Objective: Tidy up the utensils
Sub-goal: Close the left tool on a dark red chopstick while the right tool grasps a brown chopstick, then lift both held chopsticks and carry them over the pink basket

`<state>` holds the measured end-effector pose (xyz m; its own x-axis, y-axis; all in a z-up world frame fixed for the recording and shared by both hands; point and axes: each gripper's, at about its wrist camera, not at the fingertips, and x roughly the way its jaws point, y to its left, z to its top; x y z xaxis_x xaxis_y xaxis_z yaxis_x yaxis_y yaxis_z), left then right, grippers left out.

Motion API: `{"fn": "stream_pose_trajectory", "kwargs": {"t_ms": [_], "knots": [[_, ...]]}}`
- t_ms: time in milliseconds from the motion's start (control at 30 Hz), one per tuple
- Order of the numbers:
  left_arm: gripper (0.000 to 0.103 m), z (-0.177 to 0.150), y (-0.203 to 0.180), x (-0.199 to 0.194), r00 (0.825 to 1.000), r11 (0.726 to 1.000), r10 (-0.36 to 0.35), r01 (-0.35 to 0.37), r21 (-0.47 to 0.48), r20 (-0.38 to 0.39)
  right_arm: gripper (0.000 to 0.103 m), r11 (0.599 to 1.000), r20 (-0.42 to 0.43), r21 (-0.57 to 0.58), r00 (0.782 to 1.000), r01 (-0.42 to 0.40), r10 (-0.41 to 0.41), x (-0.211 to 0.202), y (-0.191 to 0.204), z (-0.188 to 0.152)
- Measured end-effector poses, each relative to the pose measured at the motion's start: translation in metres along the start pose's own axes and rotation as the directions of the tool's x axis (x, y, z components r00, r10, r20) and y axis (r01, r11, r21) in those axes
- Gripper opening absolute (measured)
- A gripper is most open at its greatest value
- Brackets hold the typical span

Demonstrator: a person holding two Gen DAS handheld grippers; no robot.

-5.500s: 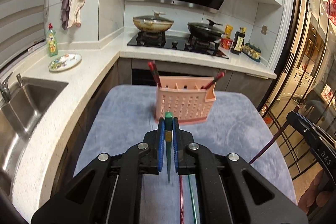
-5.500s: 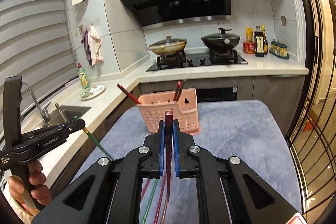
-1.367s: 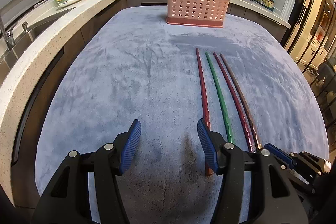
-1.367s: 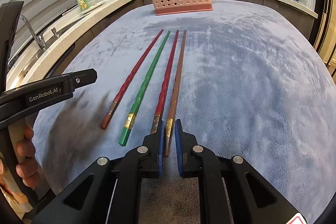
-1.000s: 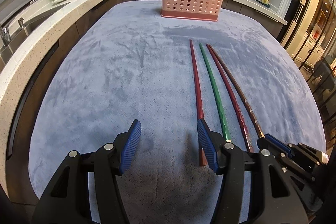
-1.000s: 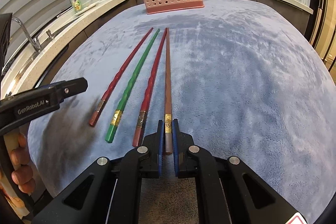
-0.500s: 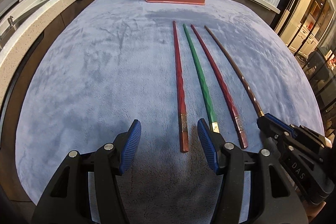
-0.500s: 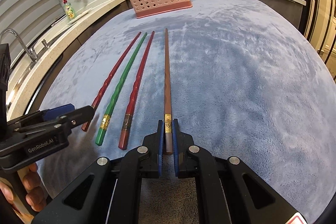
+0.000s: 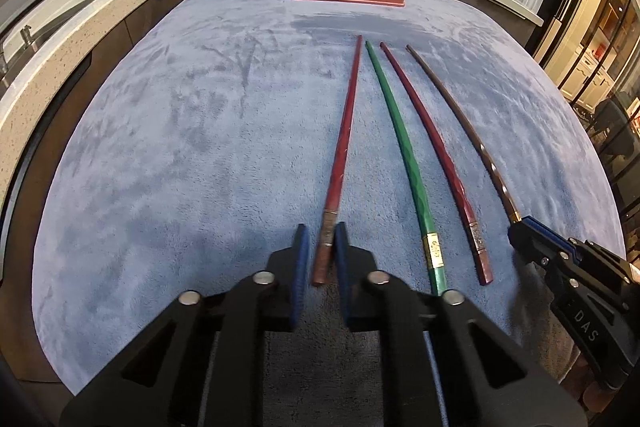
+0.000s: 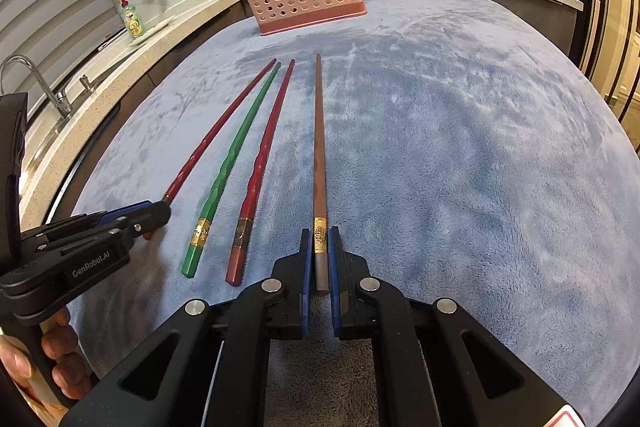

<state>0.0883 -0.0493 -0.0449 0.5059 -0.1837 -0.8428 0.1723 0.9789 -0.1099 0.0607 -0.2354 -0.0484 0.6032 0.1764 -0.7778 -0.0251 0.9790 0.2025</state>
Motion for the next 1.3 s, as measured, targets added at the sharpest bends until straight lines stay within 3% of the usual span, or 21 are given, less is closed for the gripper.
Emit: {"fn": "stream_pose_trajectory", "kwargs": {"t_ms": [333,600,1033,1300], "knots": [[0.008,0.009,0.010,-0.012,1.000,1.000,-0.012,0.013,-0.025,0.021,0.007,1.000,0.042,-0.003,0.999,-0.005,0.005,-0.018,0.003,0.014],[0.007,0.031,0.025,-0.037,0.996,0.998,-0.014,0.019,-0.060,0.084,0.007,1.000,0.116,-0.005,0.993,-0.014,0.015,-0.043,0.006,0.048],[0.007,0.099,0.040,-0.079,0.975,0.997,-0.001,0.018,-0.073,0.223,0.007,0.999,0.281,-0.026,0.959,-0.034,0.040,-0.087,0.010,0.129],[0.007,0.144,0.041,-0.092,0.957,0.998,0.011,0.007,-0.061,0.289,0.007,0.999,0.335,-0.038,0.941,-0.033,0.044,-0.094,0.014,0.169]]}}
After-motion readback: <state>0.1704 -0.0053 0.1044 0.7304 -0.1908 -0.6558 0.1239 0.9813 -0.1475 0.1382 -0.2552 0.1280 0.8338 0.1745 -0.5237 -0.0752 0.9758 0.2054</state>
